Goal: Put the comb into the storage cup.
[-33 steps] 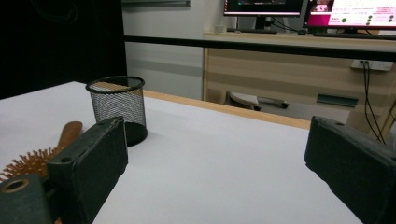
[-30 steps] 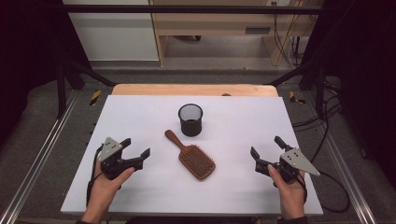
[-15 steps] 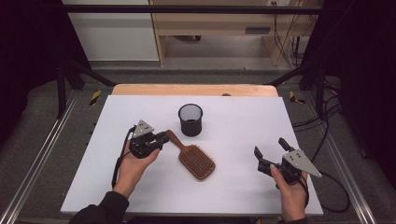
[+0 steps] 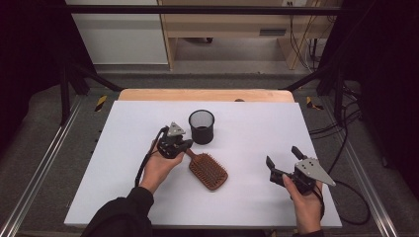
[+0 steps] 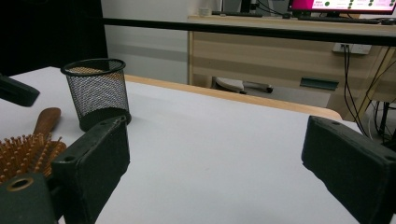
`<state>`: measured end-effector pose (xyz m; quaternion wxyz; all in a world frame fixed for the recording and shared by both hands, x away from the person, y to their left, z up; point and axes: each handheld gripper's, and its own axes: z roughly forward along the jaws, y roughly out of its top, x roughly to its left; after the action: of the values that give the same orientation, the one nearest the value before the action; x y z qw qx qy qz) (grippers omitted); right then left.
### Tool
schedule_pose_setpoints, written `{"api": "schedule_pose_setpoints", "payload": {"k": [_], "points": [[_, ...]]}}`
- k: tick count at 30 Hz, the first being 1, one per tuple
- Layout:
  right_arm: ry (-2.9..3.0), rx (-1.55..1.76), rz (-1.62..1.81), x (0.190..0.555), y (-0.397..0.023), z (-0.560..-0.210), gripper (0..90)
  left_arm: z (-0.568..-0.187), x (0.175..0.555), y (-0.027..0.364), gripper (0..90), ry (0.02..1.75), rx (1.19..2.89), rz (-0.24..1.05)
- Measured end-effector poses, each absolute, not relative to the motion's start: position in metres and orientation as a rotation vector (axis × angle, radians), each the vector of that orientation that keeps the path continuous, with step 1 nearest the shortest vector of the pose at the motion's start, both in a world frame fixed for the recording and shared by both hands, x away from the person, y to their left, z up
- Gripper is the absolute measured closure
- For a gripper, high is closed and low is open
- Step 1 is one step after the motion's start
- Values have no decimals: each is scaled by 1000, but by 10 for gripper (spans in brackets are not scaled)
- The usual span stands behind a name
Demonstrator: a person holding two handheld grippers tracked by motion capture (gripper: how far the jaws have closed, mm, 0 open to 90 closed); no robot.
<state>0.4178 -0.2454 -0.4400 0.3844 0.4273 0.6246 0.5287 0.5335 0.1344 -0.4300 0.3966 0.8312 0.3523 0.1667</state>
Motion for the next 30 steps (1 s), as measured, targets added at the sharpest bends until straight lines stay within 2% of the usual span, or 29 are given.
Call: {"api": "schedule_pose_setpoints", "payload": {"k": [9,13,17,23,30], "points": [[1608,1080,1336,420,-242,-439,82,-449,547,121,900,864,2209,423],[1613,1075,1337,420,-242,-438,81,-457,556,118,900,842,2265,469],[1605,1084,1343,420,-245,-438,80,-460,561,123,900,857,2283,441],[1593,1085,1351,419,-246,-437,79,-462,557,125,900,851,2356,469],[1594,1082,1353,420,-247,-436,78,-464,543,140,900,897,2346,434]]}}
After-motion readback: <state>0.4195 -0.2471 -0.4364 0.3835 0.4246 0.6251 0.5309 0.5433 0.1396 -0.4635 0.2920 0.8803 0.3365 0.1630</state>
